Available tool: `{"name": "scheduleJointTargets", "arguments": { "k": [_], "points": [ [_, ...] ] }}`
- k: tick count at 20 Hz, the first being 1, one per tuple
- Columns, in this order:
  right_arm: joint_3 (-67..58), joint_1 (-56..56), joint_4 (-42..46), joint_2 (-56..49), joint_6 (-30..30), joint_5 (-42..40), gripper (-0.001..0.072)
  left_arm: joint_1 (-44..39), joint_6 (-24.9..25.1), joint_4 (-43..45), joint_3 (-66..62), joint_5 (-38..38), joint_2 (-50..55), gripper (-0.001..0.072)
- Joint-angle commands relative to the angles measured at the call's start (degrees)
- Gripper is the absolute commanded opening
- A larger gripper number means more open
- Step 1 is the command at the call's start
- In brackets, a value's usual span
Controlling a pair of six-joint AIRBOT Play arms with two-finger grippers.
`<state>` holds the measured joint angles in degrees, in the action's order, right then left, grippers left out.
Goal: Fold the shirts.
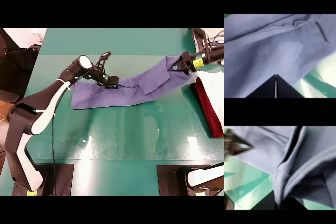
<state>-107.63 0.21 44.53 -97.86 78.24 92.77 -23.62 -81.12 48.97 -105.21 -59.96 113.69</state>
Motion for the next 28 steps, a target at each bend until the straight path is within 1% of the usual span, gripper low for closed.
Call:
{"name": "scheduleJointTargets", "arguments": {
  "k": [1,4,6,7,10,14,17,20,22,24,25,27,28],
  "points": [
    [-8.48,5.60,-0.09,0.39,4.81,0.44,0.0013,-1.90,-1.44,-0.07,-2.71,3.10,4.20,0.0028],
    [-11.17,10.32,-2.49,0.39,5.09,-2.93,0.0013,-2.60,-1.38,-0.94,-2.89,6.51,4.94,0.0029],
    [-11.17,13.05,-2.95,0.39,4.44,-4.83,0.0013,-2.71,-1.40,-0.61,-2.86,7.23,4.94,0.0029],
    [-11.17,14.29,-2.93,0.39,3.02,-5.99,0.0013,-2.71,-1.40,-0.26,-2.86,7.23,4.94,0.0028],
    [-10.88,17.14,-2.93,0.39,1.62,-8.92,0.0013,-2.71,-1.40,-0.02,-2.86,7.15,4.94,0.0029],
    [-6.80,18.67,-3.02,0.37,-2.62,-10.38,0.0013,-1.57,-0.92,0.26,-3.02,4.37,3.80,0.0028],
    [-4.70,19.30,-2.99,0.39,-4.46,-11.56,0.0013,1.62,-0.94,2.36,-3.15,2.86,0.44,0.0028],
    [-6.78,21.62,-4.52,-1.86,-5.51,-13.14,0.0014,6.84,-0.74,6.25,-3.32,0.00,-4.39,0.0029],
    [-10.99,25.31,-6.67,-6.08,-6.16,-14.27,0.0014,11.06,1.66,7.02,-3.30,-2.82,-7.74,0.0029],
    [-12.46,30.71,-10.73,-10.49,-9.64,-20.92,0.0016,15.61,2.08,7.78,-3.30,-5.84,-11.15,0.0029],
    [-12.46,34.18,-11.82,-12.85,-12.07,-26.71,0.0032,17.99,2.08,7.91,-3.30,-7.02,-12.94,0.0029],
    [-12.48,40.83,-11.96,-17.38,-17.09,-38.47,0.0290,21.97,2.03,7.89,-3.30,-8.39,-15.93,0.0029],
    [-12.46,43.78,-11.91,-19.37,-18.51,-43.54,0.0414,23.50,2.01,7.87,-3.32,-9.07,-17.03,0.0029]
  ]
}}
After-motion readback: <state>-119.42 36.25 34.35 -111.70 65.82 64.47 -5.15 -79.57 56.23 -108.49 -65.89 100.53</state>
